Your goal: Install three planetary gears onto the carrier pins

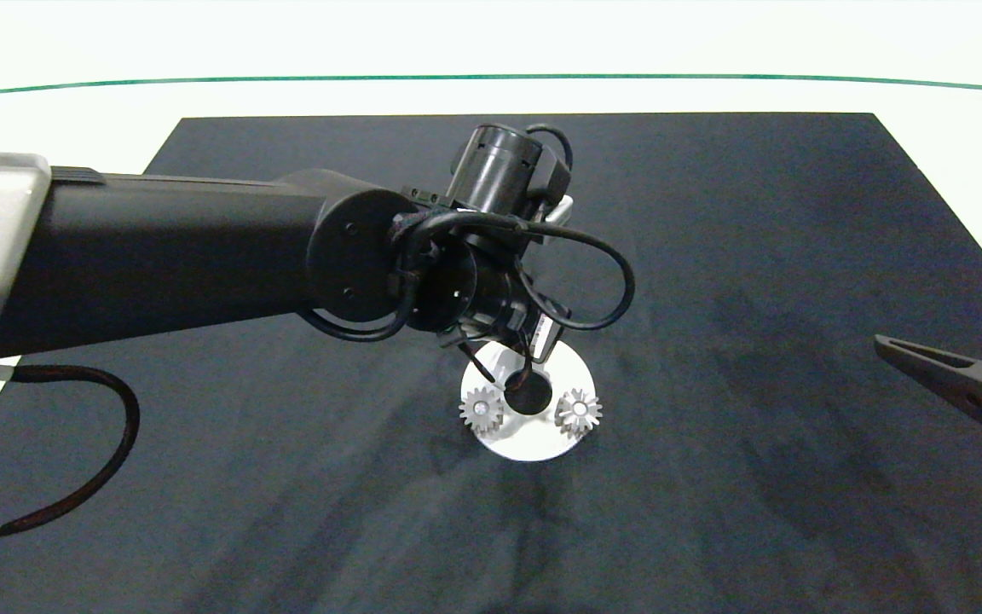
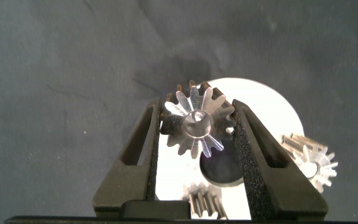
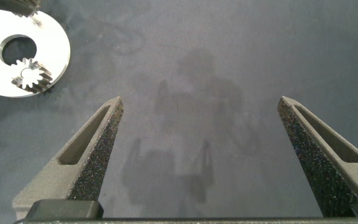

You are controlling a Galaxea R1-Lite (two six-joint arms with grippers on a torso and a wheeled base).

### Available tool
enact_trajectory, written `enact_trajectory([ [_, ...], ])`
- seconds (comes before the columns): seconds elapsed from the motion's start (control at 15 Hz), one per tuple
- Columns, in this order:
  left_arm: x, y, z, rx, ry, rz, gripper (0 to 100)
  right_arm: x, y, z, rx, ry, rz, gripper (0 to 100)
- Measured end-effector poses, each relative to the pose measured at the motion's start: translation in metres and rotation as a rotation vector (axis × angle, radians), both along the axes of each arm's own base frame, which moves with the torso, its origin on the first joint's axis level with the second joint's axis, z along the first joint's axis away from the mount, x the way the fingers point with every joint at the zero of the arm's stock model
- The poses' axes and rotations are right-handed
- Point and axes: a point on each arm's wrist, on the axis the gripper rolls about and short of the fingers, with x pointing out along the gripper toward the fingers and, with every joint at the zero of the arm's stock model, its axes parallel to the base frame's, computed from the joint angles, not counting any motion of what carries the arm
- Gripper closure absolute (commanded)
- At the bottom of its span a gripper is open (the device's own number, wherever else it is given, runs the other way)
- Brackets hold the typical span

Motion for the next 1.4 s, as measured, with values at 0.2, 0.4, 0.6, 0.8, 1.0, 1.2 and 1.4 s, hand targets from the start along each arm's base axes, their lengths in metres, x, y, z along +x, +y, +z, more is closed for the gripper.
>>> enact_trajectory([
  [0.2, -0.0012, 0.0014, -0.0020, 0.012, 0.016, 0.002, 81, 0.0003, 0.0001, -0.0001, 0.000, 0.001, 0.000, 0],
  [0.4, -0.0020, 0.0001, -0.0031, 0.015, 0.018, -0.002, 81, 0.0003, 0.0001, -0.0001, 0.000, 0.001, 0.000, 0],
  [0.6, -0.0018, -0.0012, -0.0040, 0.016, 0.018, -0.004, 81, 0.0003, 0.0001, -0.0001, 0.001, 0.001, 0.000, 0],
  [0.8, -0.0004, -0.0026, -0.0033, 0.013, 0.012, -0.006, 81, 0.0003, 0.0001, -0.0001, 0.001, 0.001, 0.000, 0],
  [1.0, 0.0010, -0.0035, -0.0034, 0.016, 0.008, -0.006, 81, 0.0003, 0.0001, -0.0001, 0.001, 0.001, -0.001, 0],
  [1.2, 0.0024, -0.0035, -0.0042, 0.018, 0.008, -0.004, 81, 0.0000, 0.0000, 0.0000, 0.002, 0.000, 0.000, 0],
  [1.4, 0.0025, -0.0038, -0.0044, 0.019, 0.008, -0.003, 81, -0.0001, 0.0000, 0.0001, 0.002, 0.000, 0.000, 0],
])
